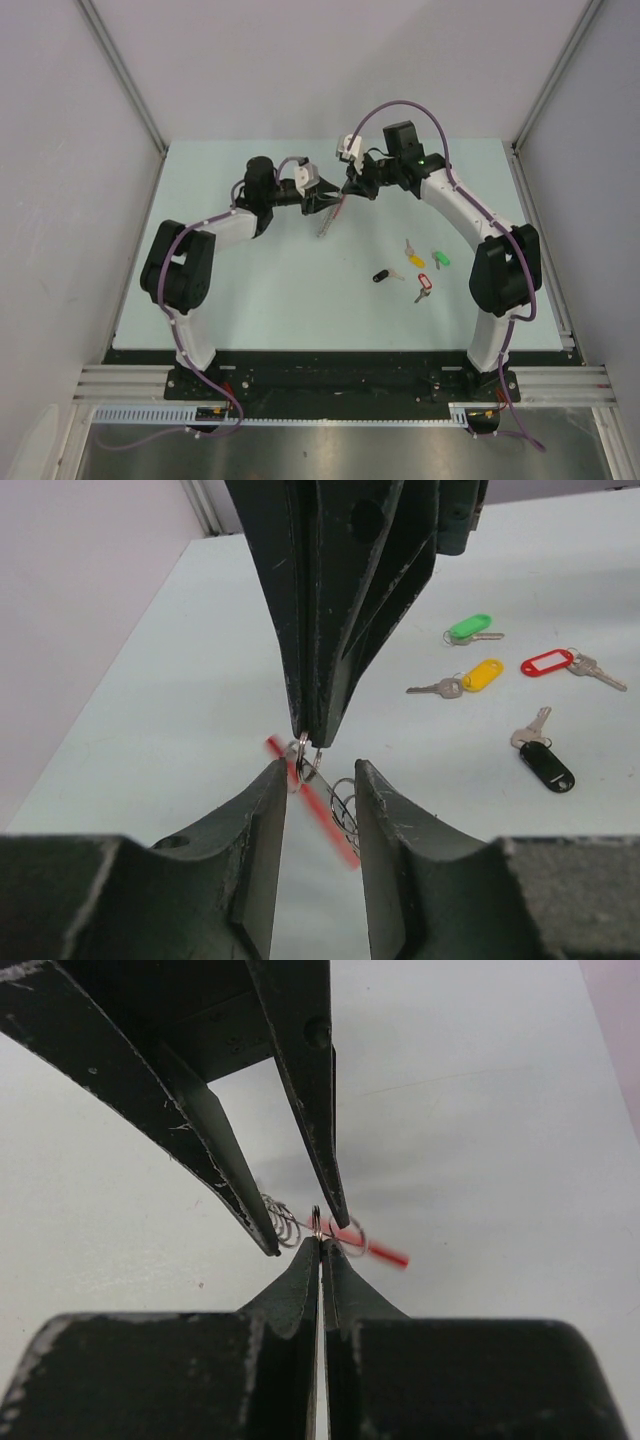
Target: Put the keys on the keyring
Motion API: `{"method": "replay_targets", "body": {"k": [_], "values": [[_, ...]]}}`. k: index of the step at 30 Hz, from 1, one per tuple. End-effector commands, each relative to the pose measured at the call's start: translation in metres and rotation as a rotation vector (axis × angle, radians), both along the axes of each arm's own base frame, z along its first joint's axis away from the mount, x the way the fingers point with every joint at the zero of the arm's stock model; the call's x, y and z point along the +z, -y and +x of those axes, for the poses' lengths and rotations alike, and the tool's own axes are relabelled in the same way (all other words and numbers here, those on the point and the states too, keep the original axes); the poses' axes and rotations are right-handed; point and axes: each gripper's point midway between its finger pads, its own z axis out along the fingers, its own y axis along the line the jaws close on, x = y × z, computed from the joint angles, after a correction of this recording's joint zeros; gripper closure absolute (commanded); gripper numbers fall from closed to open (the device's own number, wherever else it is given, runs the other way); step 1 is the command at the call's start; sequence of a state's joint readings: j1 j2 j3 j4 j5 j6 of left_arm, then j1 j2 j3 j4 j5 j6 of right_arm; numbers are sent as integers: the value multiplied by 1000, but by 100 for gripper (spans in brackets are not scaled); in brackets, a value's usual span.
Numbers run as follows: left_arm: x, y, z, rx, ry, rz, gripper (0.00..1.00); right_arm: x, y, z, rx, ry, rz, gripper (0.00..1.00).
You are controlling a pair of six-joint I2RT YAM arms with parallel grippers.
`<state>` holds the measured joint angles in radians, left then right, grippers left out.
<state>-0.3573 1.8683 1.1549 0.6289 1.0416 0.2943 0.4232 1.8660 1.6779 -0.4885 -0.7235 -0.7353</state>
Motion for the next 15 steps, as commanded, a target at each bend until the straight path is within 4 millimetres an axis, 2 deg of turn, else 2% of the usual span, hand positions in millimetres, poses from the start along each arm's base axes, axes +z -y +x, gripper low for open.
{"method": "replay_targets", "body": {"k": [1, 9, 15], "values": [[20, 1, 5, 36, 64, 6, 61, 27, 0, 2, 15, 89, 35, 100], [26, 6, -3, -6, 35, -11, 63, 23, 1, -2, 29, 98, 14, 100], [39, 5, -6, -18, 34, -24, 64, 17, 3, -3, 42, 96, -4, 100]]}}
